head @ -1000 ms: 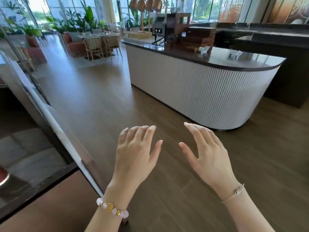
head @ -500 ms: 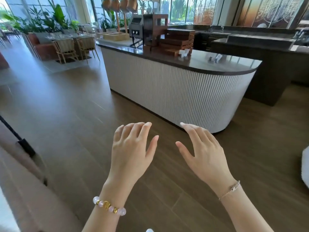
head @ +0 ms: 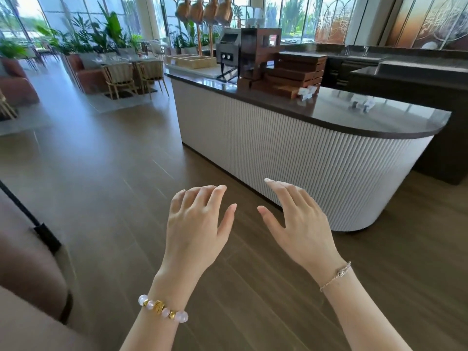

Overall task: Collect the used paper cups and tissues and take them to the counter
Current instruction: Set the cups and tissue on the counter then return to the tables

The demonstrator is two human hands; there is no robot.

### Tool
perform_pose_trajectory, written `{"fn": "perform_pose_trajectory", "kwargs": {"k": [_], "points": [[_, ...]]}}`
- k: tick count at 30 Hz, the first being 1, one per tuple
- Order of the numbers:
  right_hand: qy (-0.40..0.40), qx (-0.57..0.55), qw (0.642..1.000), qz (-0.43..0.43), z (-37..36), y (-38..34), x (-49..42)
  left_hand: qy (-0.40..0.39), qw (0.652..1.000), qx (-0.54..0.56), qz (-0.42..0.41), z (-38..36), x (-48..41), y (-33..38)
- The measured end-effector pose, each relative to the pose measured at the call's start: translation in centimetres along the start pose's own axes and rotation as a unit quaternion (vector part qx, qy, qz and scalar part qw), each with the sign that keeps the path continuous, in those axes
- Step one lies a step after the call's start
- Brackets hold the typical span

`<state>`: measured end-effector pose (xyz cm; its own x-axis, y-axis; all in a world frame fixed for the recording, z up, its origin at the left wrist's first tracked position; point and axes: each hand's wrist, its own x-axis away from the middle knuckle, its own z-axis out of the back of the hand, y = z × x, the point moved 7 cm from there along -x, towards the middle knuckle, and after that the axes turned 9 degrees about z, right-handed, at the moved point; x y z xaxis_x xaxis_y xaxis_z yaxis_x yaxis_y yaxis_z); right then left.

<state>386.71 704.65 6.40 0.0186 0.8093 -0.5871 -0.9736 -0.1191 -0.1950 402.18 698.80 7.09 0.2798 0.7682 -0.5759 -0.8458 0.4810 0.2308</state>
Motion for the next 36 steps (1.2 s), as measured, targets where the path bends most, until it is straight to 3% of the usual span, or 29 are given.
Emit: {"fn": "perform_pose_trajectory", "kwargs": {"k": [17,28,36], "points": [[-0.029,-0.11,0.988,0.108,-19.5,6.6,-28.1,0.057,0.981,-0.095,0.156,-12.7,-22.9,-13.7],[-0.039,-0.154,0.973,0.168,-31.4,6.7,-42.6,0.045,0.964,-0.122,0.231,-19.1,-34.1,-23.8],[-0.021,-0.165,0.966,0.198,-42.1,3.1,-55.5,0.044,0.958,-0.126,0.255,-22.9,-44.3,-35.7]]}}
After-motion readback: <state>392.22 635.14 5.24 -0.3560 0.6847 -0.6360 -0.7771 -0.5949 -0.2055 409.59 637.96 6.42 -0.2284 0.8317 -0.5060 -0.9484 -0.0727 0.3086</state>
